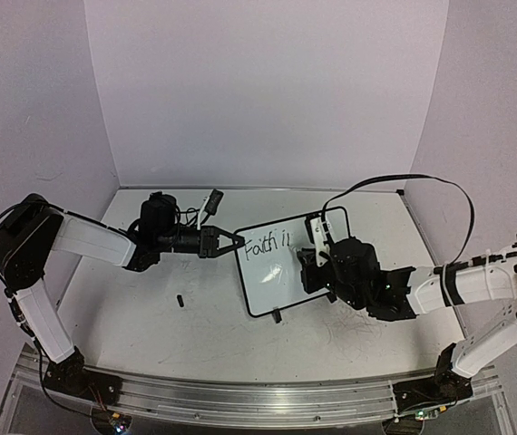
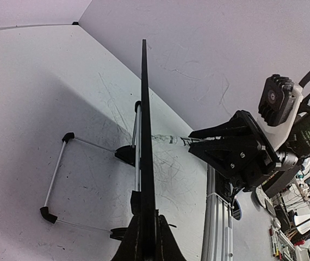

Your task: Write a sentence on the whiteboard

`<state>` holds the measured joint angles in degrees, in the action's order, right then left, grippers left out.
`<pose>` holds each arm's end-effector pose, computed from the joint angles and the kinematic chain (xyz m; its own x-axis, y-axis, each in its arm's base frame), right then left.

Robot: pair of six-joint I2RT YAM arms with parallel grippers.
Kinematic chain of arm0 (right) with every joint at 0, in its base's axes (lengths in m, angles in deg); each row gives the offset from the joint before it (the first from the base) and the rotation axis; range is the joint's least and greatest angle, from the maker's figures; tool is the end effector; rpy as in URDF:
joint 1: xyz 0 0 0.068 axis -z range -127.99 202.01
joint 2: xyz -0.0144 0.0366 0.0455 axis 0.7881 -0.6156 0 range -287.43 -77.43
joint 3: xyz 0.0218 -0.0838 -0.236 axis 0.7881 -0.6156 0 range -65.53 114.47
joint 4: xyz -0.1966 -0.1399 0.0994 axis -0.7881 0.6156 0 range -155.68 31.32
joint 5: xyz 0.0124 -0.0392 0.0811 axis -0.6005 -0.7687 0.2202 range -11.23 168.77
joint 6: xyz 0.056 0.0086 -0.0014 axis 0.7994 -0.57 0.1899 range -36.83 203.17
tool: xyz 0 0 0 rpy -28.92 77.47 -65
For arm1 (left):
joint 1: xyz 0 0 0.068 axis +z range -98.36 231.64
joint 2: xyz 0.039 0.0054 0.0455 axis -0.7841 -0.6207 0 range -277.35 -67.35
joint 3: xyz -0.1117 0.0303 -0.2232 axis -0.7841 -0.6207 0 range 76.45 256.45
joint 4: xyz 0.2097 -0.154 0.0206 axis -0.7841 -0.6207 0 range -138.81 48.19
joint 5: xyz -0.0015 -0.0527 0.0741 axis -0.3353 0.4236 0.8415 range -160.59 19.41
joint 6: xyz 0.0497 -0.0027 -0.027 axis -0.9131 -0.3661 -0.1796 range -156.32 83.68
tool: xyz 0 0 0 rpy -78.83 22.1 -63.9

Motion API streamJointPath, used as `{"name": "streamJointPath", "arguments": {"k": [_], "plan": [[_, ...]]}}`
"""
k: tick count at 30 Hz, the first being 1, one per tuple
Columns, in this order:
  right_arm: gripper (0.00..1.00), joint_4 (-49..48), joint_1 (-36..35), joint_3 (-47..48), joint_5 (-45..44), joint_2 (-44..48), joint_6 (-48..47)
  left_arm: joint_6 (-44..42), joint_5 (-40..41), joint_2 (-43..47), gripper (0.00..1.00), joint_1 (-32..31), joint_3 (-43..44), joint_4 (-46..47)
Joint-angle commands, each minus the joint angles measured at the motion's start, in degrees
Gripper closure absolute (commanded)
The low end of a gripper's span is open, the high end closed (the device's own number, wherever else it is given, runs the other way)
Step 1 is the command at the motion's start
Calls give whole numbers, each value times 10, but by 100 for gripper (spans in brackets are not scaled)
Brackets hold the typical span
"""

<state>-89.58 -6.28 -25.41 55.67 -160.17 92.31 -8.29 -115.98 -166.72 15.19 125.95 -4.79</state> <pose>0.1785 0.2594 0.1965 -0.2598 -0.1426 -0.9551 -0.5528 0.8329 0.0260 0.2745 -0.2376 0.1812 -0.6165 0.0449 -0.7861 0.7769 0.1969 -0.5980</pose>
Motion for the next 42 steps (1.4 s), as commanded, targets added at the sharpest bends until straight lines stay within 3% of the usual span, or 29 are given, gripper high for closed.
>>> {"name": "streamJointPath", "arguments": {"k": [1,42], "plan": [[100,3,-1,14,-18,5,-1,4,-46,3,100,-20,17,-13],[100,-18,18,50,-48,-20,-20,4,-47,6,100,-25,17,-13]]}}
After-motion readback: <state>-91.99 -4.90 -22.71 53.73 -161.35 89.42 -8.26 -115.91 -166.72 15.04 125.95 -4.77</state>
